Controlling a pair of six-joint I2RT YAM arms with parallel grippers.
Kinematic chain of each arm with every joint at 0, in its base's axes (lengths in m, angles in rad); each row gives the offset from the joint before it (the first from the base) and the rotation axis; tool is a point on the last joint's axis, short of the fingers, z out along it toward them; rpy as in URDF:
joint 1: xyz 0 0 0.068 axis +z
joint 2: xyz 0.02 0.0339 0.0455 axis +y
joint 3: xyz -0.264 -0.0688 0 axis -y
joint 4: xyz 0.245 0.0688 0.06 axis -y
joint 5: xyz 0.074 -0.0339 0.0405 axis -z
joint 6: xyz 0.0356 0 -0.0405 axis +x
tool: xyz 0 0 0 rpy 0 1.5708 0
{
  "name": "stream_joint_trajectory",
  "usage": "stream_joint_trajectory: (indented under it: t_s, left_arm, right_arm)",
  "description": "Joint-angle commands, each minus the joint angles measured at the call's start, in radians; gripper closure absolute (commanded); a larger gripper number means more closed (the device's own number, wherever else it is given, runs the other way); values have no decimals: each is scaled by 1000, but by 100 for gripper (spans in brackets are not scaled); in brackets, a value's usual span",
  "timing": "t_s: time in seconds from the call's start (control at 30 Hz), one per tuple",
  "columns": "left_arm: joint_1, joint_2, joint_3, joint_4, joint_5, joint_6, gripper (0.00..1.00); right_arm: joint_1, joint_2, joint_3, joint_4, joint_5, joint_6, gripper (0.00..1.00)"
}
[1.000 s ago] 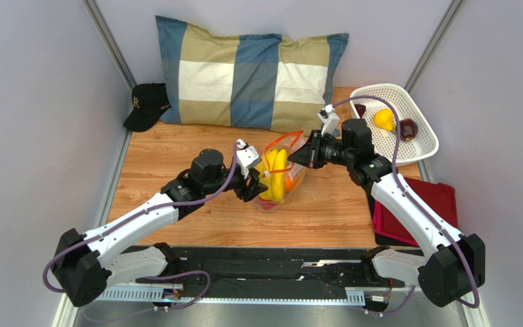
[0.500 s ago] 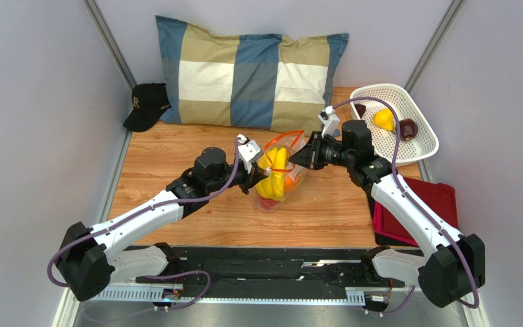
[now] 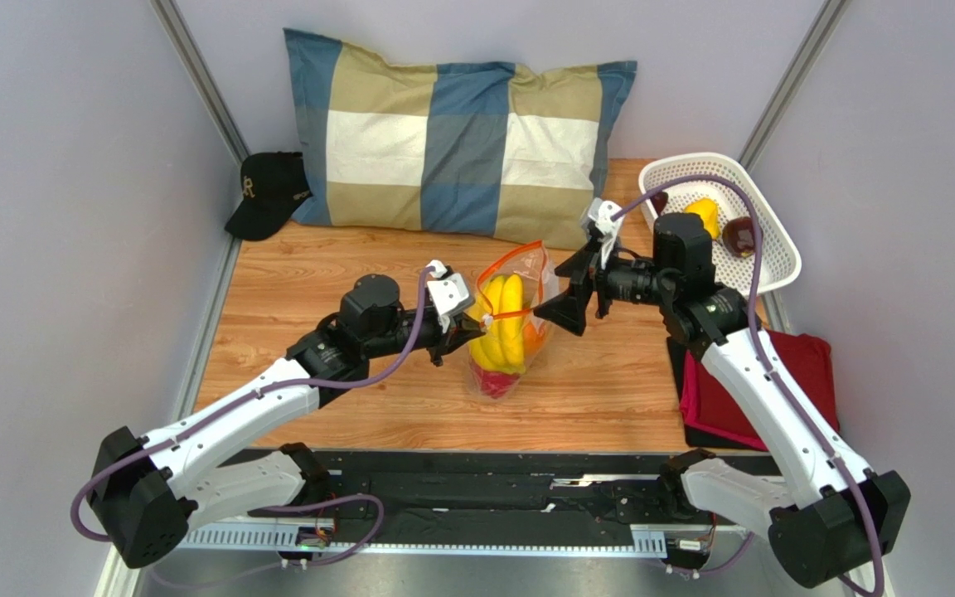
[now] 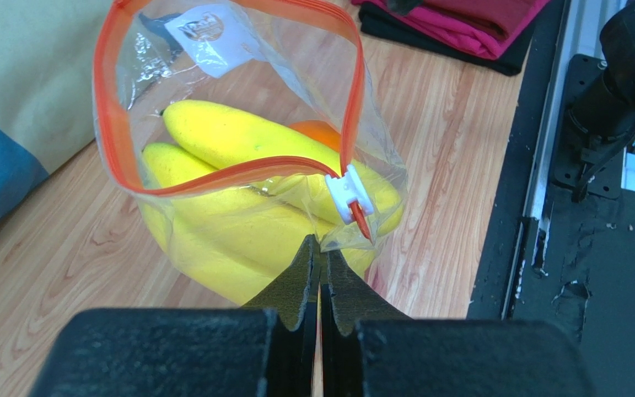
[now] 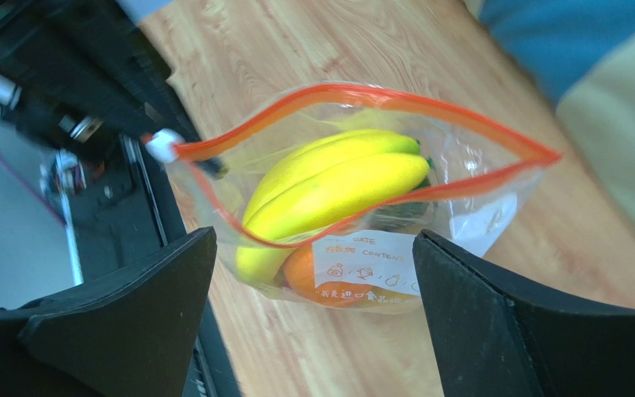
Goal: Place the food in the zip-top bag and seal the zipper
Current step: Zip the zipper food storage bag at the center of the board.
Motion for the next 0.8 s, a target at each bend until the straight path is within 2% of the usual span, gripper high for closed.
stream_joint_trajectory:
  t_s: [0.0,0.03,0.1,0.13,0.2,0.3,0.47,0.5,0.57,0.6,0.7,0.77]
  left_arm:
    - [-1,-2,27,49,46,47,100]
    - [-3,1,29,49,49,50,100]
    - [-1,7,33,44,54,55,100]
    - [-1,7,33,41,64,58,100]
    - [-1,9,35,38,74,67,100]
    - [-1,18,50,17,84,78,100]
    - [-1,12,69,-8,103,107,100]
    - [-1,10,72,-6,103,112,100]
    - [-1,4,72,-40,88,113,100]
    - [0,1,75,-43,74,107,100]
    - [38,-31,81,-63,74,60,98]
    - [60,-77,78,-97,81,17,80]
  right_arm:
    - [25,-30,85,-104,-248,-410,7]
    - [37,-23,99,-148,-271,-523,7]
    - [85,0,125,-287,-305,-640,8]
    - [105,7,136,-329,-305,-781,8]
    - [160,13,130,-351,-277,-865,8]
    - [217,33,119,-267,-251,-889,13]
    - [290,143,166,-259,-155,-955,35]
    - [291,157,174,-253,-151,-946,52]
    - [292,178,207,-233,-156,-872,73]
    - [292,180,217,-235,-159,-847,97]
    - [292,149,191,-151,-142,-677,100]
    - [292,120,150,-9,-110,-580,100]
